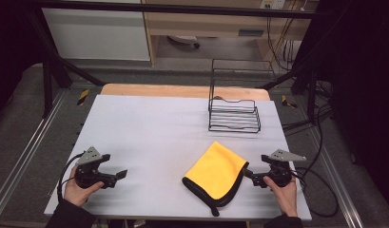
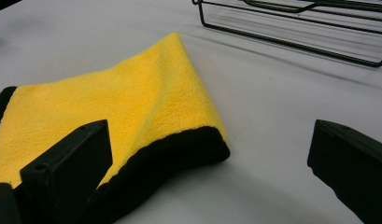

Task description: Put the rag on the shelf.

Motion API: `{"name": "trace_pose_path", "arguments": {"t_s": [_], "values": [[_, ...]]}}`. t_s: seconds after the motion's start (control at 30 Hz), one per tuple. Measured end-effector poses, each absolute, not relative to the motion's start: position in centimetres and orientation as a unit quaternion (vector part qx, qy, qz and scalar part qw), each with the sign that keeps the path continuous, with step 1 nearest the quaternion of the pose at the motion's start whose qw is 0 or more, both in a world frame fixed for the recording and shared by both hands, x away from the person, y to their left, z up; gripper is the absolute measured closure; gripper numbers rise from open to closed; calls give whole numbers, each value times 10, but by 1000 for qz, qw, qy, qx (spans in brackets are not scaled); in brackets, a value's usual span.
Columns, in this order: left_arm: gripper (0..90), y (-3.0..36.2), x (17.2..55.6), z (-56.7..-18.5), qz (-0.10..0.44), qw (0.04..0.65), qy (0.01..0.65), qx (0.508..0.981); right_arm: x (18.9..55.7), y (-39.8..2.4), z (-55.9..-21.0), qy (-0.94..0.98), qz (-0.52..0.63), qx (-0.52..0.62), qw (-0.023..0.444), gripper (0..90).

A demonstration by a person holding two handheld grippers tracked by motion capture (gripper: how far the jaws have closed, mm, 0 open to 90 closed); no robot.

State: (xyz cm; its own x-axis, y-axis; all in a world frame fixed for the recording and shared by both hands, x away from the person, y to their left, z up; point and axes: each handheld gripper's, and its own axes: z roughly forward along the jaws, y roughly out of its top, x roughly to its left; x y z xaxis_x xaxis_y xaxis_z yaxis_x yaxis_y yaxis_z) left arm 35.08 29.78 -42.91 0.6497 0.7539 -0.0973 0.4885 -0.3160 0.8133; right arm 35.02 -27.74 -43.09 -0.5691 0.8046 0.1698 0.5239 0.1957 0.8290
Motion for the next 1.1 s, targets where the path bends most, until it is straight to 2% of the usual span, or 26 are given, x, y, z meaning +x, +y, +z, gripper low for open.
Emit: {"name": "trace_pose_path", "arguments": {"t_s": [0.6, 0.73, 1.1], "values": [[36, 271, 349, -424, 139, 429, 380, 807, 350, -271, -431, 764, 442, 445, 153, 14], [40, 255, 346, -419, 135, 429, 365, 815, 351, -268, -431, 767, 434, 447, 155, 24], [153, 189, 341, -412, 108, 418, 325, 842, 351, -260, -432, 766, 420, 459, 160, 56]]}}
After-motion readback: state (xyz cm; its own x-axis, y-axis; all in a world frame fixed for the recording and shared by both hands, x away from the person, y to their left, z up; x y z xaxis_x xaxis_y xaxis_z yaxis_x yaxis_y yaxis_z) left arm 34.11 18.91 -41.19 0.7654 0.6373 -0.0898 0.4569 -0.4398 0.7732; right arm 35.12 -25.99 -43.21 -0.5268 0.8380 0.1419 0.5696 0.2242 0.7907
